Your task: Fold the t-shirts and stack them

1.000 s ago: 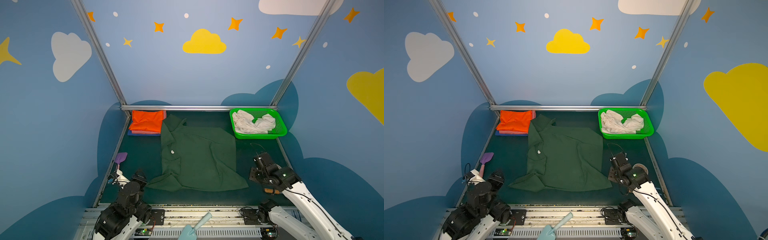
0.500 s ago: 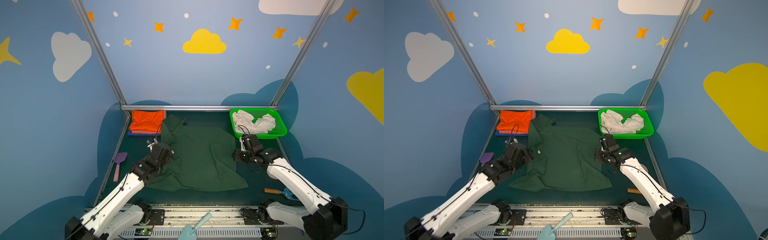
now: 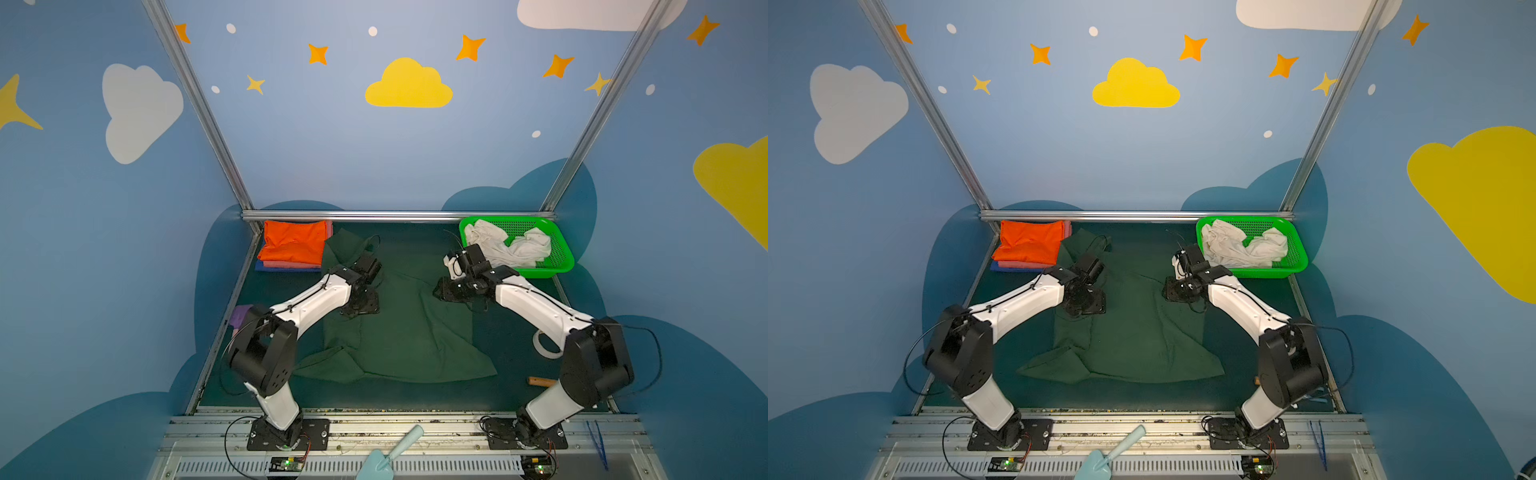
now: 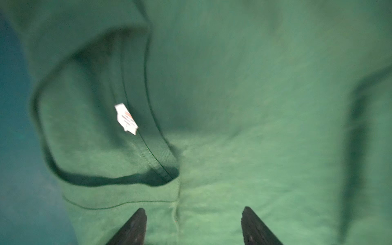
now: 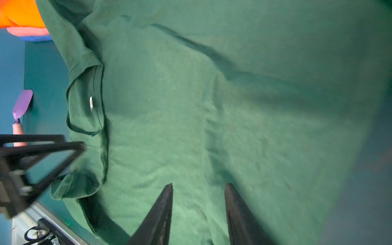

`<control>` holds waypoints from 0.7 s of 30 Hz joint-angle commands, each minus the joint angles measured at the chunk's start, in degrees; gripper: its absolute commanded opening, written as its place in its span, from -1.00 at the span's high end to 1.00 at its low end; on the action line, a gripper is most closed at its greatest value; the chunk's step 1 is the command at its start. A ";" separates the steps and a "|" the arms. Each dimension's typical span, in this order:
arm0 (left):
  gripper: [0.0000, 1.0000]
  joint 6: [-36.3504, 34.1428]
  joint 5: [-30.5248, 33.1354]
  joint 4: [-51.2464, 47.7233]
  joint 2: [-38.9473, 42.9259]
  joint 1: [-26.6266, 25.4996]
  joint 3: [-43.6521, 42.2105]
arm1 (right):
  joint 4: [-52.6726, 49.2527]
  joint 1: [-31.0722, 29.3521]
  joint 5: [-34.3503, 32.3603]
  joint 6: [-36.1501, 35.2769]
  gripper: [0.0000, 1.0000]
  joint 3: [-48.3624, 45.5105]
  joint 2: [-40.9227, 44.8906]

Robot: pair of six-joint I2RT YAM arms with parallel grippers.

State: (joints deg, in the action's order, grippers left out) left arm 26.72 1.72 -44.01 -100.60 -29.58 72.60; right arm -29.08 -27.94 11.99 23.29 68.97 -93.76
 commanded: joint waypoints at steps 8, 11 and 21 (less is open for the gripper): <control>-0.40 -3.50 0.39 -4.87 -6.44 0.25 1.70 | 2.36 -0.63 4.53 -0.17 0.17 -0.28 -6.57; -0.21 -3.77 1.48 -5.24 -8.12 0.31 2.74 | 2.38 -0.70 4.23 -0.17 0.17 -0.55 -7.38; 0.50 -4.66 7.77 -6.83 -9.57 0.71 2.47 | 3.02 -0.63 2.95 0.76 0.17 -2.95 -8.11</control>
State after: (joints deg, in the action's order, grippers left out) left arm 22.74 6.74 -49.19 -109.89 -29.39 74.74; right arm -26.74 -28.29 15.49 23.57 66.89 -100.82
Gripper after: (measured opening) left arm 0.289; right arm 0.415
